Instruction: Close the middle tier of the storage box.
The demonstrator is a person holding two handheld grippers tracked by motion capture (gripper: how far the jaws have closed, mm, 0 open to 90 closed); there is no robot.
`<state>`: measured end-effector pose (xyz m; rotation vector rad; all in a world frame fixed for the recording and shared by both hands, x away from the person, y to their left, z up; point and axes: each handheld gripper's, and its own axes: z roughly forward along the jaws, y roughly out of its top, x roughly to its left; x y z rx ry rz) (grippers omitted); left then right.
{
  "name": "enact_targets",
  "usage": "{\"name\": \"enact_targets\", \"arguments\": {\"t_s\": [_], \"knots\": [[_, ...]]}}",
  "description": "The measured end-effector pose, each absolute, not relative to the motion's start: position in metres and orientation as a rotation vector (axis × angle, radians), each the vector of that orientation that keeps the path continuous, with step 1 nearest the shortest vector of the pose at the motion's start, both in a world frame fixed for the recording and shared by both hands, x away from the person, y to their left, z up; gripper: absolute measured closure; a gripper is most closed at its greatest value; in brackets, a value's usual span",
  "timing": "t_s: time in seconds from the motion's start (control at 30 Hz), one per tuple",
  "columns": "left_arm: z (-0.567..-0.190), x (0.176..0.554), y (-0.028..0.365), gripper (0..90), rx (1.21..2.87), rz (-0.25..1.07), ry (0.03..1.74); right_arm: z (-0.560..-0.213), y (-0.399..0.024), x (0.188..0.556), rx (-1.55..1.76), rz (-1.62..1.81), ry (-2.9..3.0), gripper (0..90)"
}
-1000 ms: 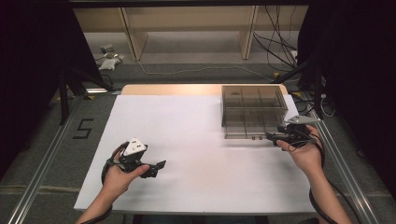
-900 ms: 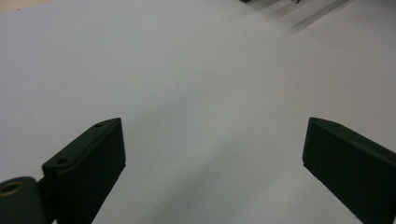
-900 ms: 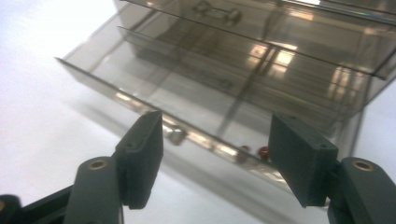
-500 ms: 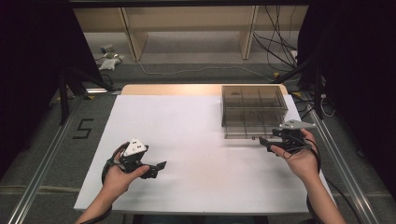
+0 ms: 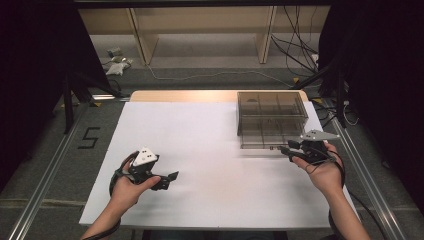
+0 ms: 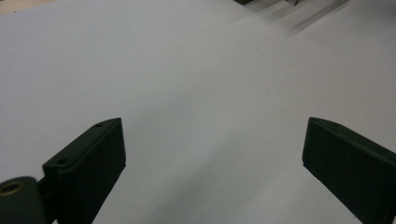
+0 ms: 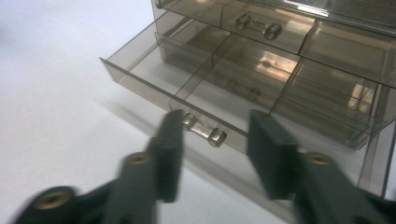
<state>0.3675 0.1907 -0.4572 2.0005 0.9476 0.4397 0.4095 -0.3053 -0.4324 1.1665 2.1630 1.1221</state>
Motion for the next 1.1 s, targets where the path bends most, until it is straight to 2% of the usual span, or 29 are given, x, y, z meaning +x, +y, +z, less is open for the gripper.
{"name": "enact_targets", "arguments": {"t_s": [0.07, 0.17, 1.1], "knots": [[-0.458, 0.367, 0.190, 6.2, 2.006, 0.439, 0.950, -0.431, -0.307, 0.407, 1.169, 1.102, 2.157, 79.7], [-0.457, 0.368, 0.191, 6.2, 2.005, 0.445, 0.956, -0.433, -0.310, 0.406, 1.185, 1.063, 2.179, 90.0], [-0.458, 0.368, 0.191, 6.6, 2.004, 0.440, 0.953, -0.455, -0.299, 0.428, 1.239, 0.914, 2.242, 90.0]]}}
